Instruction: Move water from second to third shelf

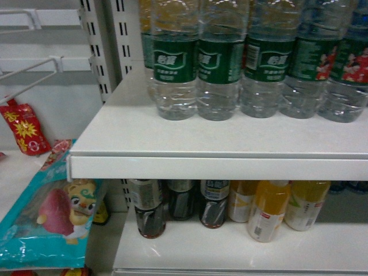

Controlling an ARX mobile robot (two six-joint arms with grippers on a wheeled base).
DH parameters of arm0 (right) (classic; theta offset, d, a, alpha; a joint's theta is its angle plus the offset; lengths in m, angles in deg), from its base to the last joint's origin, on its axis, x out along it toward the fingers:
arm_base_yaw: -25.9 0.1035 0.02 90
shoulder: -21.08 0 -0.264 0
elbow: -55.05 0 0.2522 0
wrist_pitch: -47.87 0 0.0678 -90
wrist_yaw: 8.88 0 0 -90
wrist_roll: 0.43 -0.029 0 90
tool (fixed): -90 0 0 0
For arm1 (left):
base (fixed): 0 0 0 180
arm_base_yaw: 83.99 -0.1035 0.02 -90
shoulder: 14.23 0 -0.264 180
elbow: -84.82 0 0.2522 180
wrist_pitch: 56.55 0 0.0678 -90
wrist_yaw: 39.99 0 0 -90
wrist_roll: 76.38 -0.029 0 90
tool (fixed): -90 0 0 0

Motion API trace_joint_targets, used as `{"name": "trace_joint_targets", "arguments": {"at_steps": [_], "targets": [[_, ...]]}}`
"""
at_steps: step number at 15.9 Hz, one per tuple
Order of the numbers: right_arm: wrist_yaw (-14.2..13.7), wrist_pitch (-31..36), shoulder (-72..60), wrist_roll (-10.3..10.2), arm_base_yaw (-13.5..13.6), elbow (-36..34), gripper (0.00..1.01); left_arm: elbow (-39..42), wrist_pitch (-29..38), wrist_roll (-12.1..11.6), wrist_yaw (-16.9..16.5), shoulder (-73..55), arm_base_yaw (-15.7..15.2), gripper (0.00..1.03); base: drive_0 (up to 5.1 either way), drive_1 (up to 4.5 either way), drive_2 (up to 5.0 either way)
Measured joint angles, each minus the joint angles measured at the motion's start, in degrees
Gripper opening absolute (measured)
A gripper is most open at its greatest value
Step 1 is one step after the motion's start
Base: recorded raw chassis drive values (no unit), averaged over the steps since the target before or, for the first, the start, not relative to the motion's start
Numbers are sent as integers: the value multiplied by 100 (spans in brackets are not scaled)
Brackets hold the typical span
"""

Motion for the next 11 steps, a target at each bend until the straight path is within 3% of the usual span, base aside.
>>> {"name": "trace_joint_targets", "arguments": {"at_steps": [11], "targets": [[107, 11, -2, 0, 9, 0, 35, 0, 9, 0, 17, 0, 0, 98, -305, 256, 71]]}}
